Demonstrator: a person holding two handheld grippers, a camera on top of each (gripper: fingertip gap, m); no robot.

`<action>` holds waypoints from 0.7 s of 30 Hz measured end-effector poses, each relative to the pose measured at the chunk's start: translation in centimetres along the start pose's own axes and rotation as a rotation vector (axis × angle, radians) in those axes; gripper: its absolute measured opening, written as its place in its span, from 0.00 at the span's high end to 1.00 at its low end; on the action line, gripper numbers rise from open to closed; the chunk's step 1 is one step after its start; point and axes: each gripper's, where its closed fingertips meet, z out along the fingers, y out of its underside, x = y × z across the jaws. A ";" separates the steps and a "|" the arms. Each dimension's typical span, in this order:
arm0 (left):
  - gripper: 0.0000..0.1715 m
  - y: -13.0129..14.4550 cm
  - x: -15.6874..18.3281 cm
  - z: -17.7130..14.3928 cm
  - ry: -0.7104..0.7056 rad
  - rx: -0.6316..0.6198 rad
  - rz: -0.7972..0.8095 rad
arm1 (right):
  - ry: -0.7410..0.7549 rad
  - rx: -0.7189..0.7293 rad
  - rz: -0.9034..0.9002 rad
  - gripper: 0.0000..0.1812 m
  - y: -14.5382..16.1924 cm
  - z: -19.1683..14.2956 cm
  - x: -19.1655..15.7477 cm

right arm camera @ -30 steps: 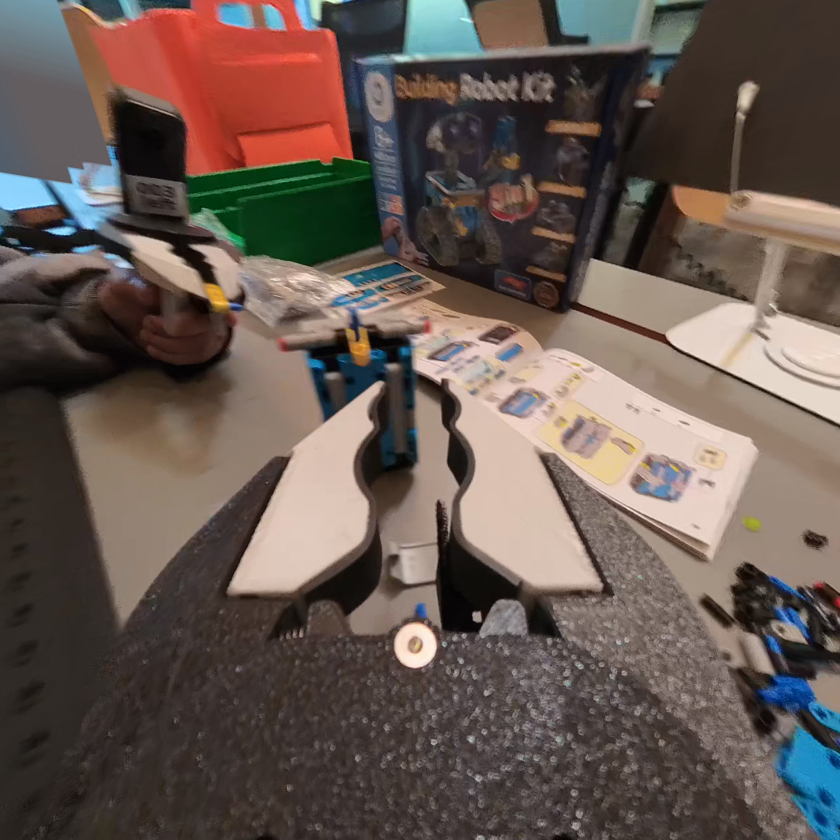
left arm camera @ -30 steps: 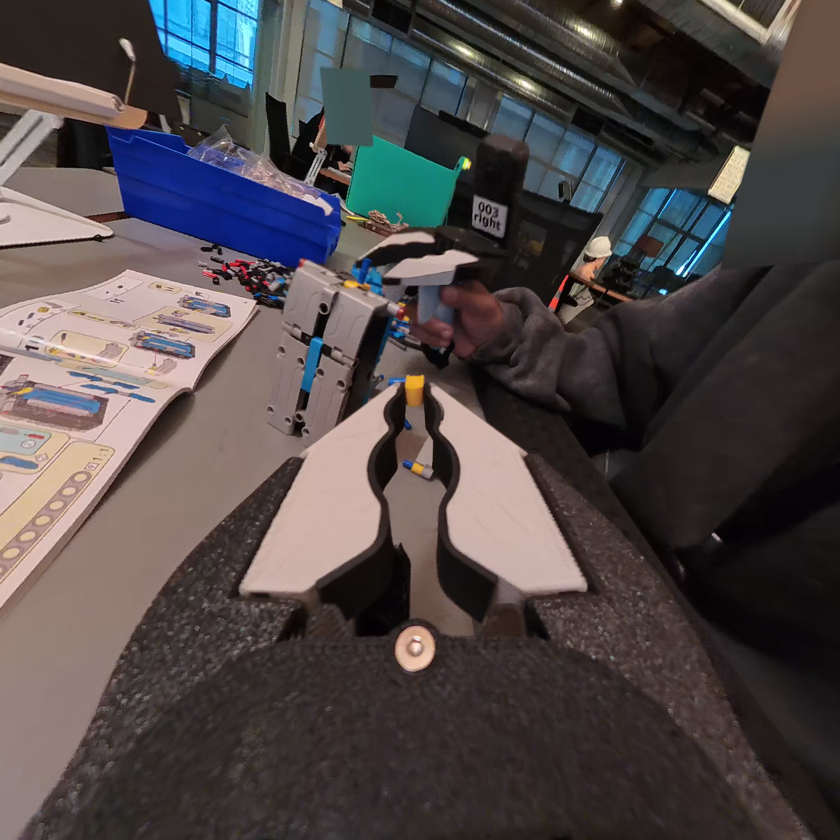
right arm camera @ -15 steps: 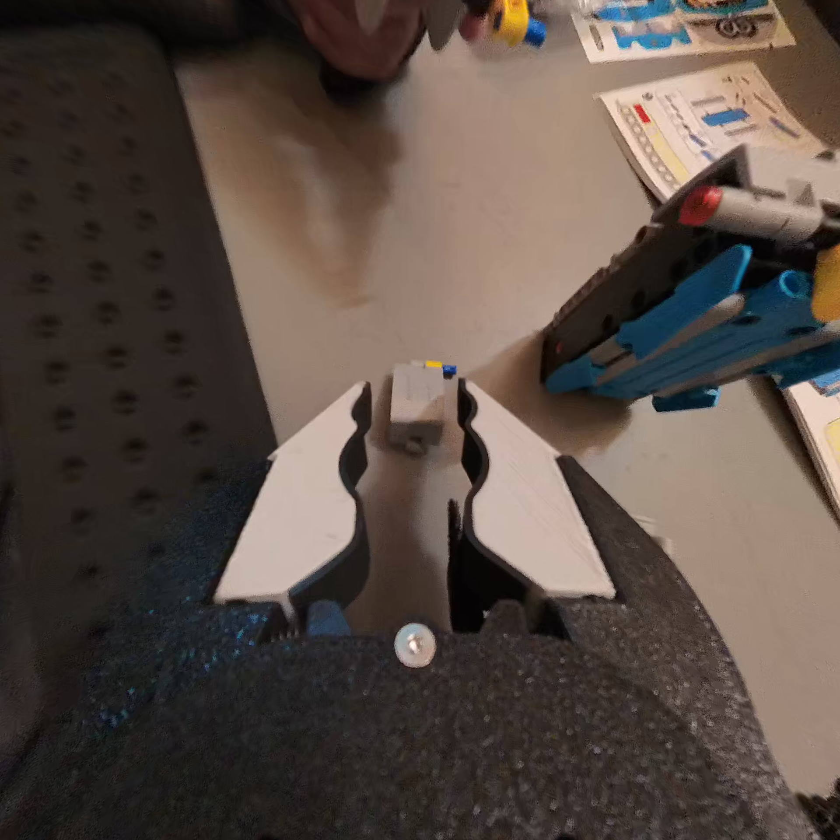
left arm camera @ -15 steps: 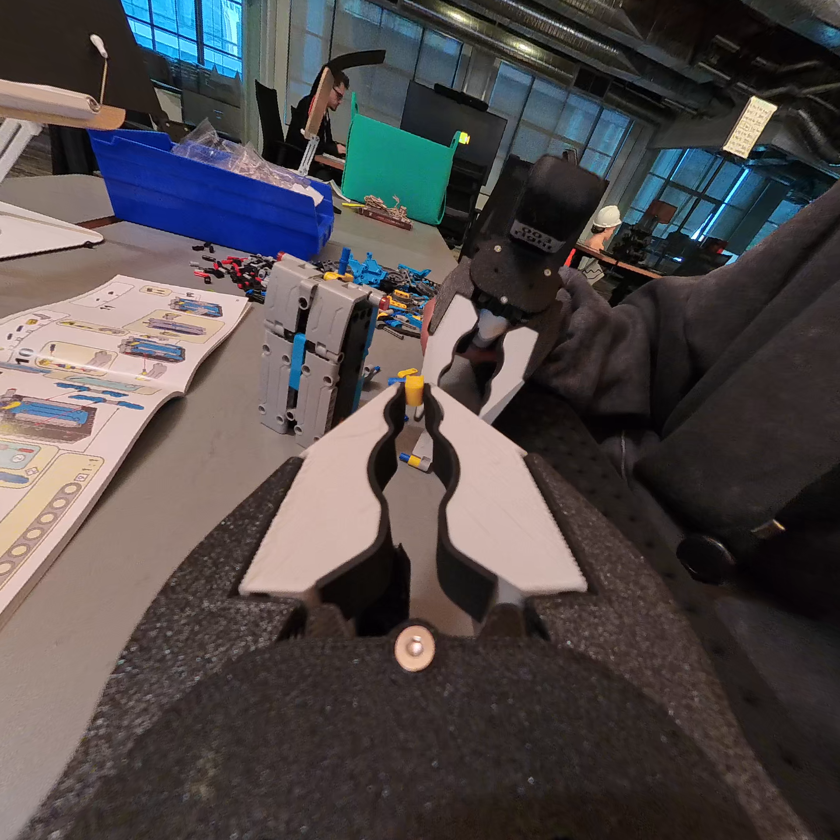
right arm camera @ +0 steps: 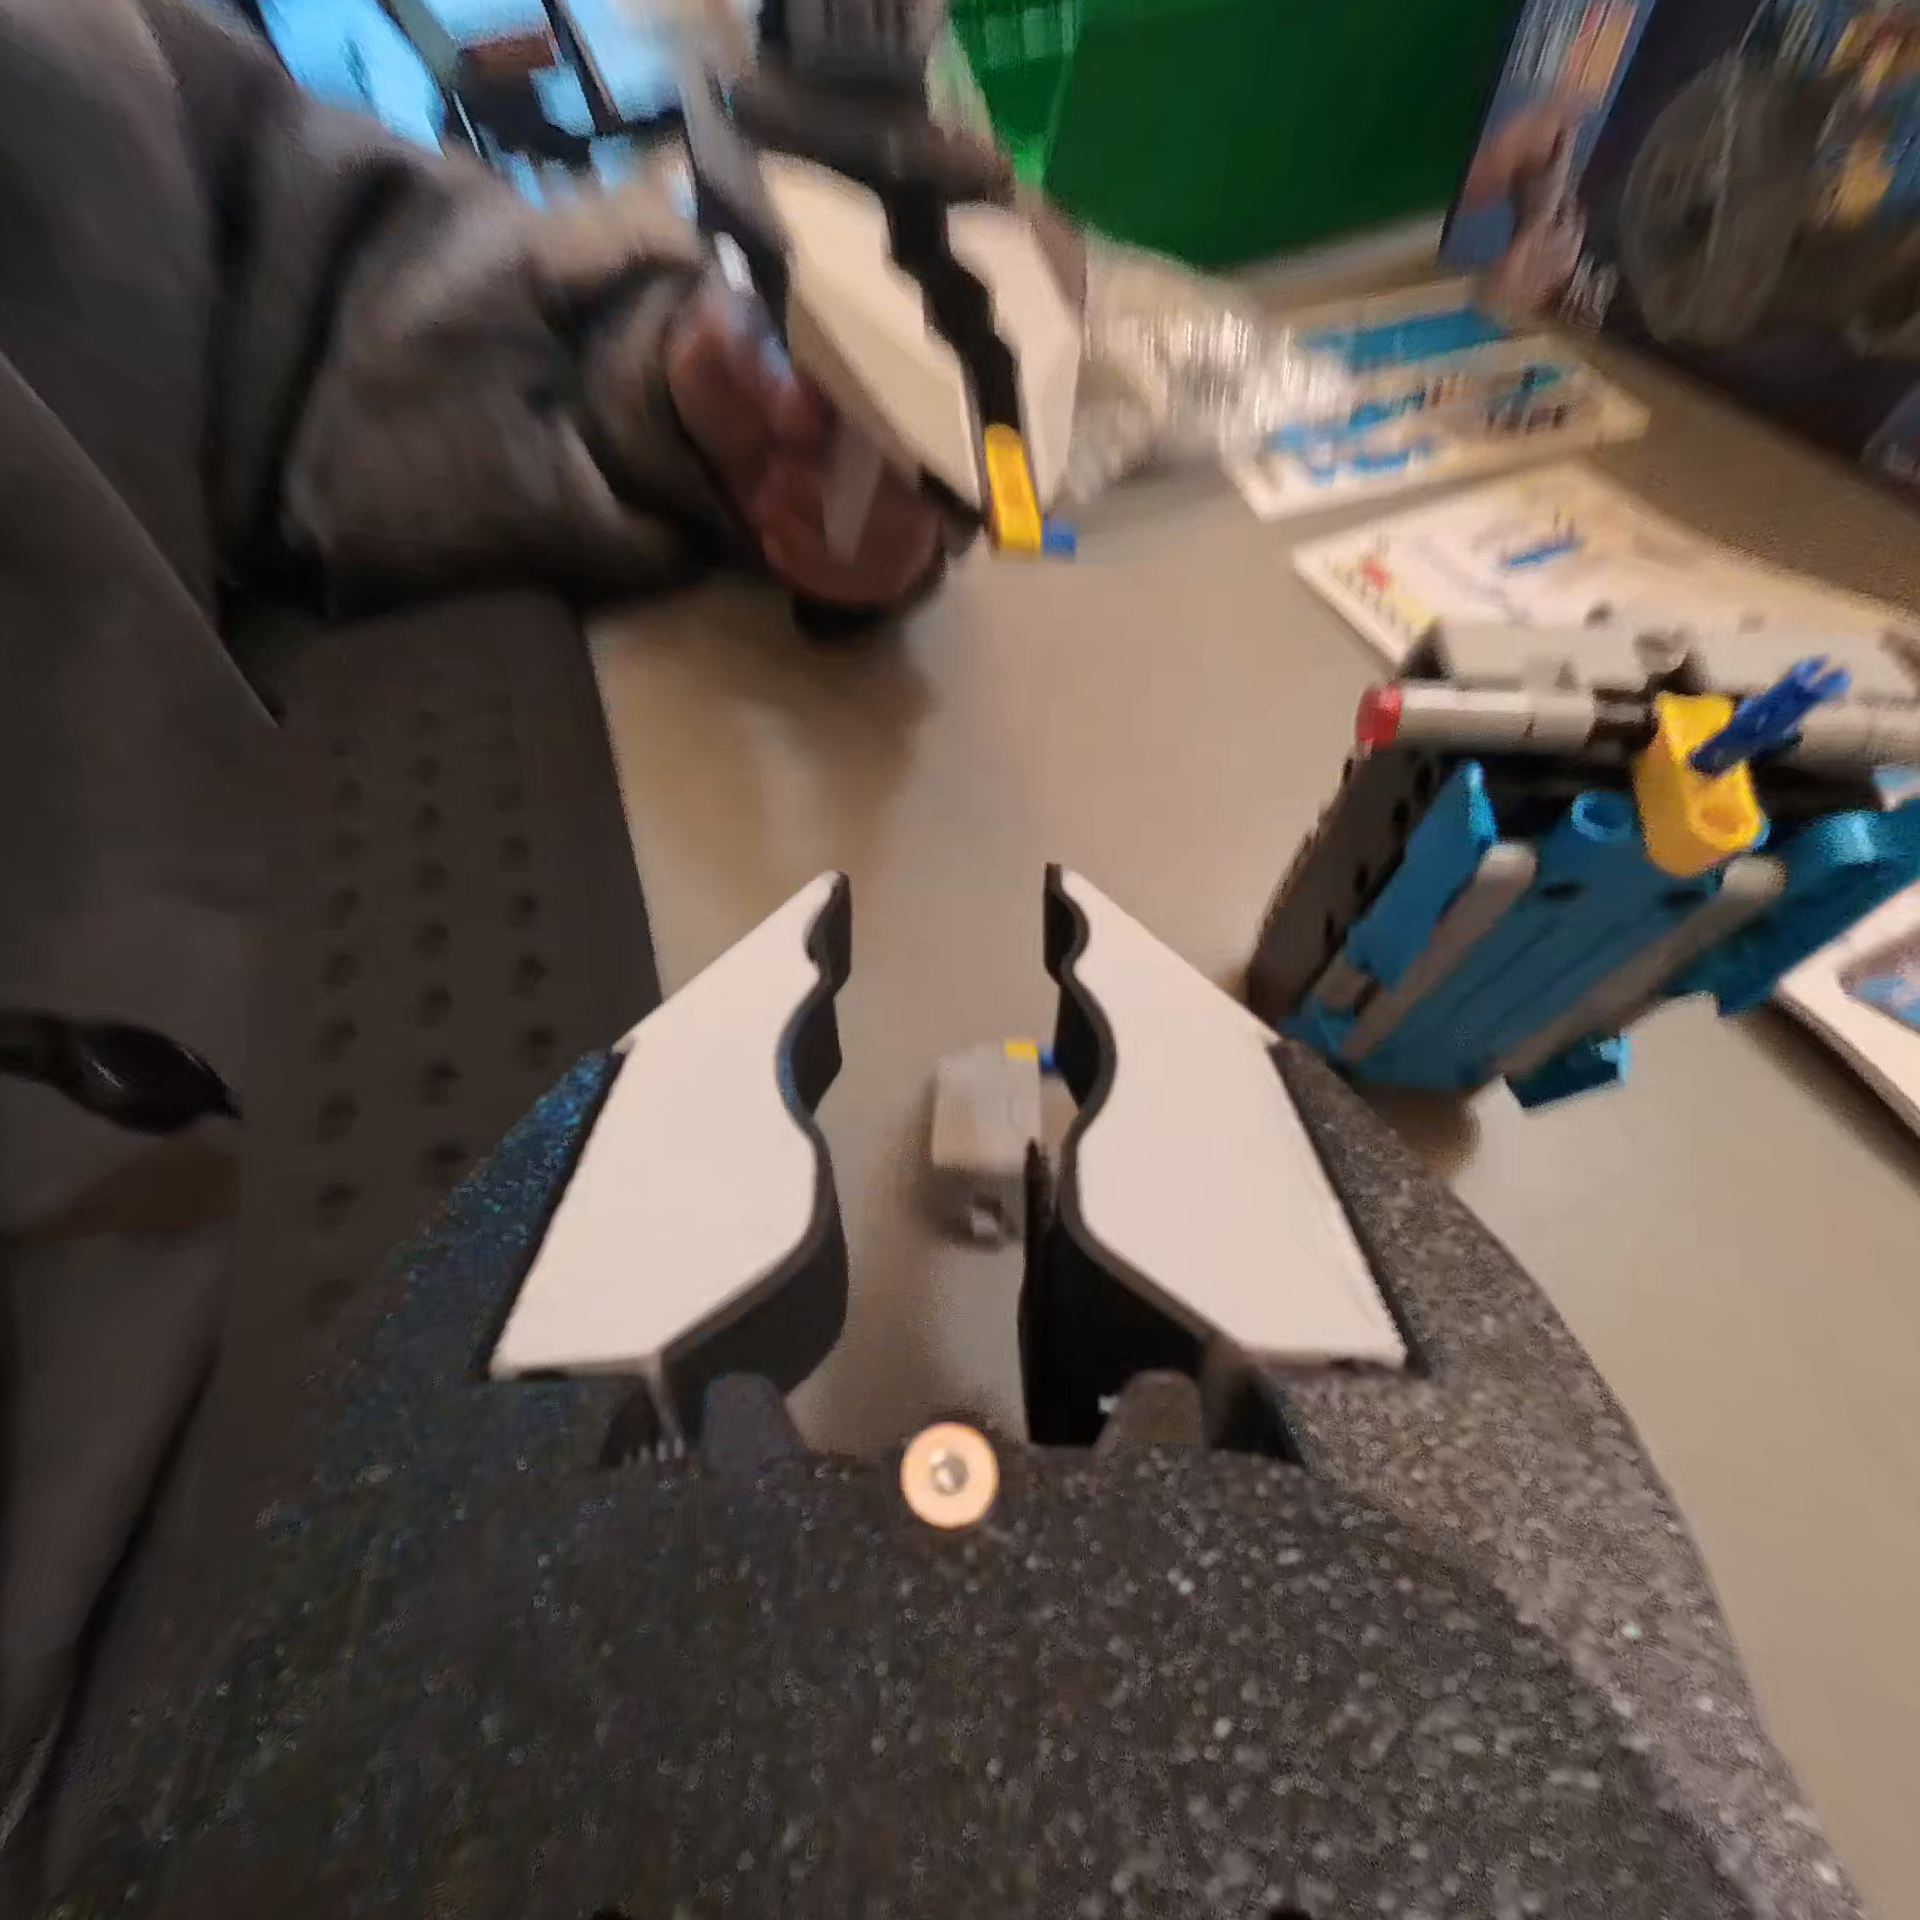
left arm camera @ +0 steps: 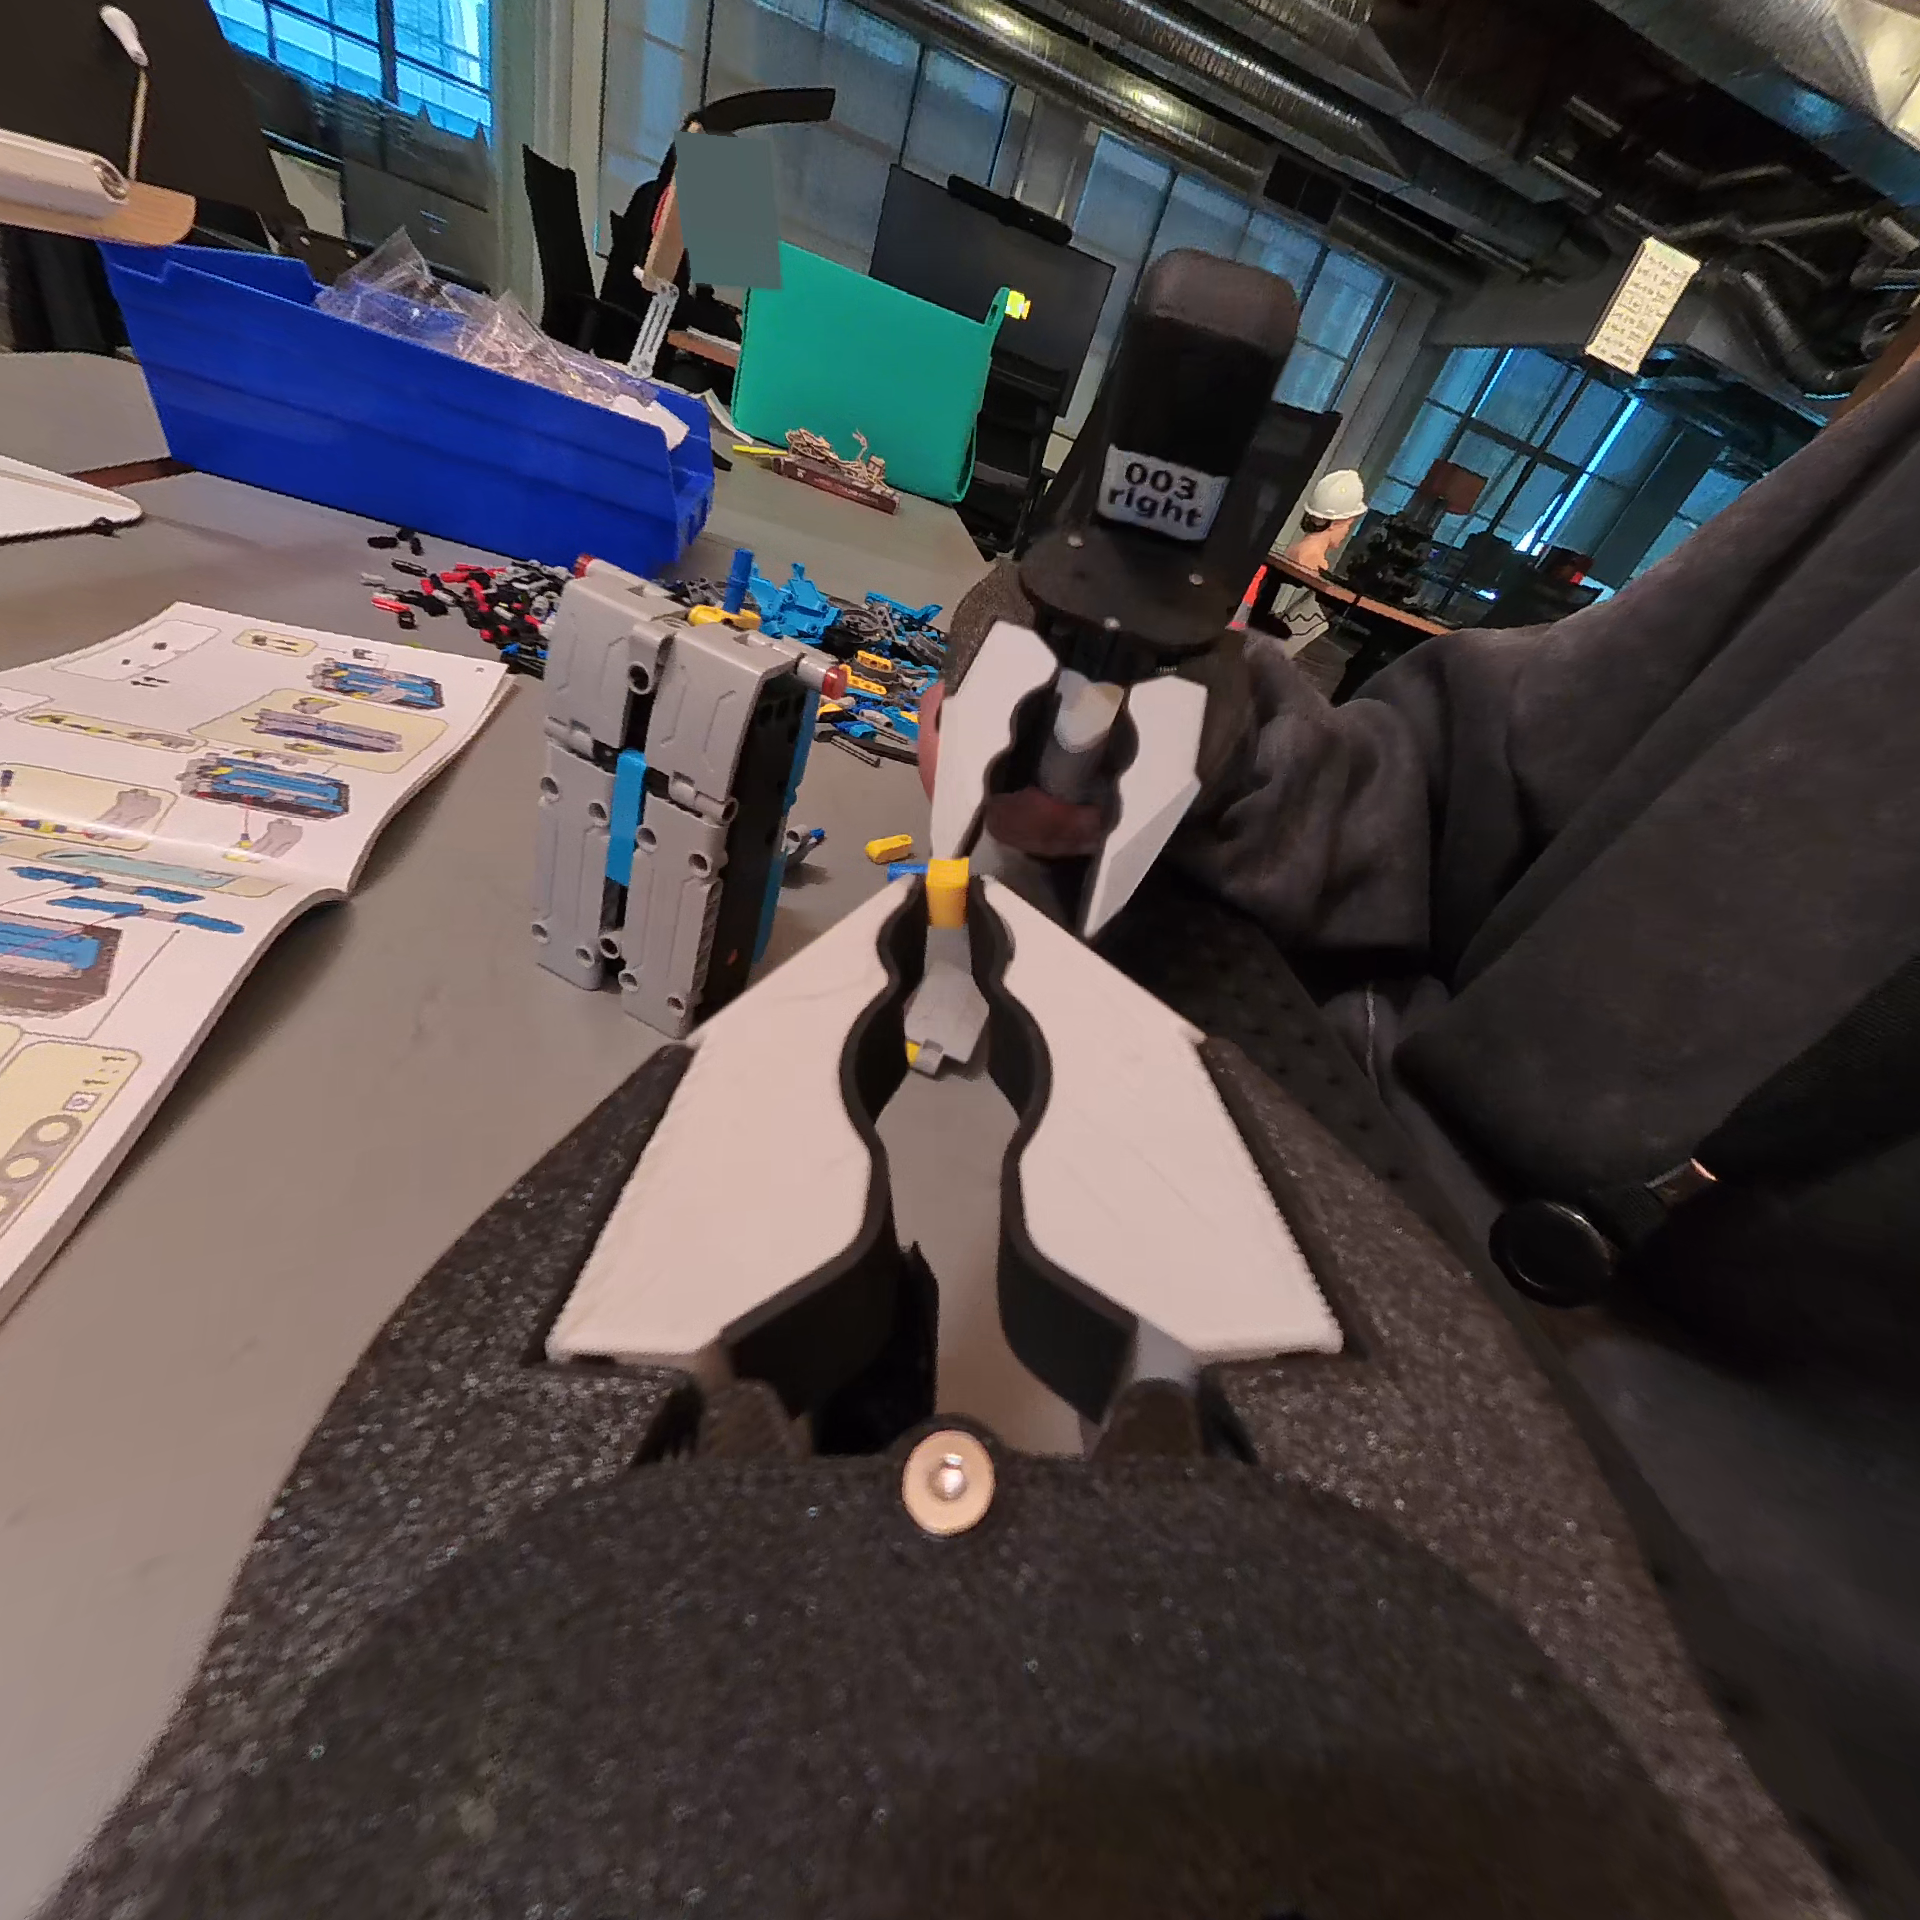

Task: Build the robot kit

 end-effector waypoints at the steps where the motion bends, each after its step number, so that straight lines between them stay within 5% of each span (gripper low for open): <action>1: 0.96 0.1 0.2 0.1 0.007 -0.004 -0.003 | -0.013 0.100 0.013 0.81 -1.2 0.1 -0.2; 3: 0.96 0.2 0.4 0.2 0.020 -0.013 -0.008 | -0.013 0.234 0.008 0.81 -2.7 0.2 -0.2; 21: 0.96 0.4 0.6 0.4 0.020 -0.022 -0.001 | 0.030 0.181 -0.066 0.86 -2.2 0.4 0.0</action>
